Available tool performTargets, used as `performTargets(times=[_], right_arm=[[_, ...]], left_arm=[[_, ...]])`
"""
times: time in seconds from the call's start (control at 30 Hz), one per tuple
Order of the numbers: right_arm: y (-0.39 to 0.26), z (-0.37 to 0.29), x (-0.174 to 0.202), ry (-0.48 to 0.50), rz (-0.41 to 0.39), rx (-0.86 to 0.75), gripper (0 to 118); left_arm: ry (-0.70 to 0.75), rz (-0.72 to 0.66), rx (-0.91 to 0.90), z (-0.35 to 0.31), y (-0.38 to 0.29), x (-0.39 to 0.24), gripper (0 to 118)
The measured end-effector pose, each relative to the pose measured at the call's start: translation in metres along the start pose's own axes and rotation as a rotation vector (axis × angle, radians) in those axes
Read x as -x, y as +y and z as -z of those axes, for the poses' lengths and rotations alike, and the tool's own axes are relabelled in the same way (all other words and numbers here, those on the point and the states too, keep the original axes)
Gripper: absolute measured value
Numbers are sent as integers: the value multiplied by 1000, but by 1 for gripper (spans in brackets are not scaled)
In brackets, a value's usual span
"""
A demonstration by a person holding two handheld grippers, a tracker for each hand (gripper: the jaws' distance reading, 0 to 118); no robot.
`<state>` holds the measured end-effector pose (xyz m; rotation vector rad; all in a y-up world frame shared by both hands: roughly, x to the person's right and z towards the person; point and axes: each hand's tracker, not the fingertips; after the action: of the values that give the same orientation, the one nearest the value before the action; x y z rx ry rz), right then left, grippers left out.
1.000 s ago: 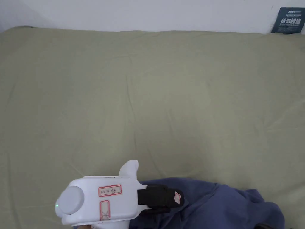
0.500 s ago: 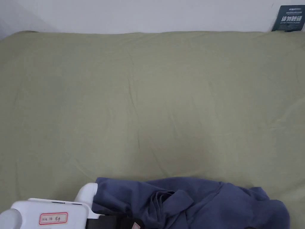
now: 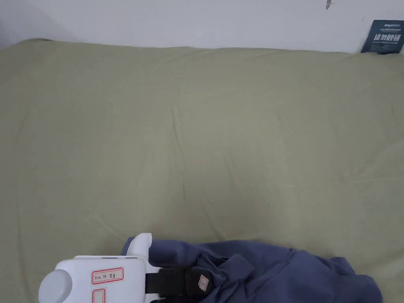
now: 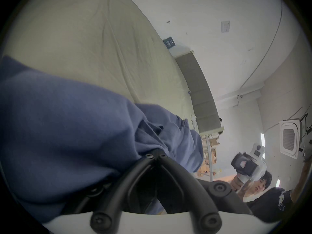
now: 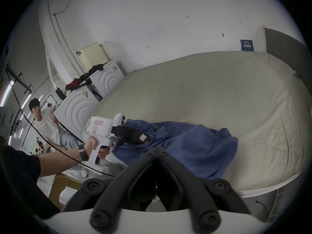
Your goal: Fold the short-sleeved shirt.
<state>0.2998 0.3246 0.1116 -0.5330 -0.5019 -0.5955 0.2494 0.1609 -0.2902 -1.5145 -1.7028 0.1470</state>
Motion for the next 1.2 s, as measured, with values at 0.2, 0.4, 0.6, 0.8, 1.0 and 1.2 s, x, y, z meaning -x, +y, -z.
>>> performTargets(times=[0.2, 0.4, 0.6, 0.8, 1.0, 1.2], right_arm=[[-1, 3, 5, 6, -10, 17, 0], [3, 5, 12, 10, -32, 23, 0], [7, 10, 17, 27, -52, 20, 0], [11, 19, 27, 57, -75, 28, 0], [15, 11, 32, 59, -103, 18, 0], [14, 4, 23, 28, -74, 2, 0]], left_arm=[[25, -29, -112, -15, 11, 3, 0], [12, 102, -140, -76, 11, -17, 0], [188, 118, -131, -154, -8, -8, 0], [228, 53, -144, -170, -15, 9, 109], [132, -13, -101, -140, -16, 28, 117], [6, -76, -130, -121, -2, 39, 117]])
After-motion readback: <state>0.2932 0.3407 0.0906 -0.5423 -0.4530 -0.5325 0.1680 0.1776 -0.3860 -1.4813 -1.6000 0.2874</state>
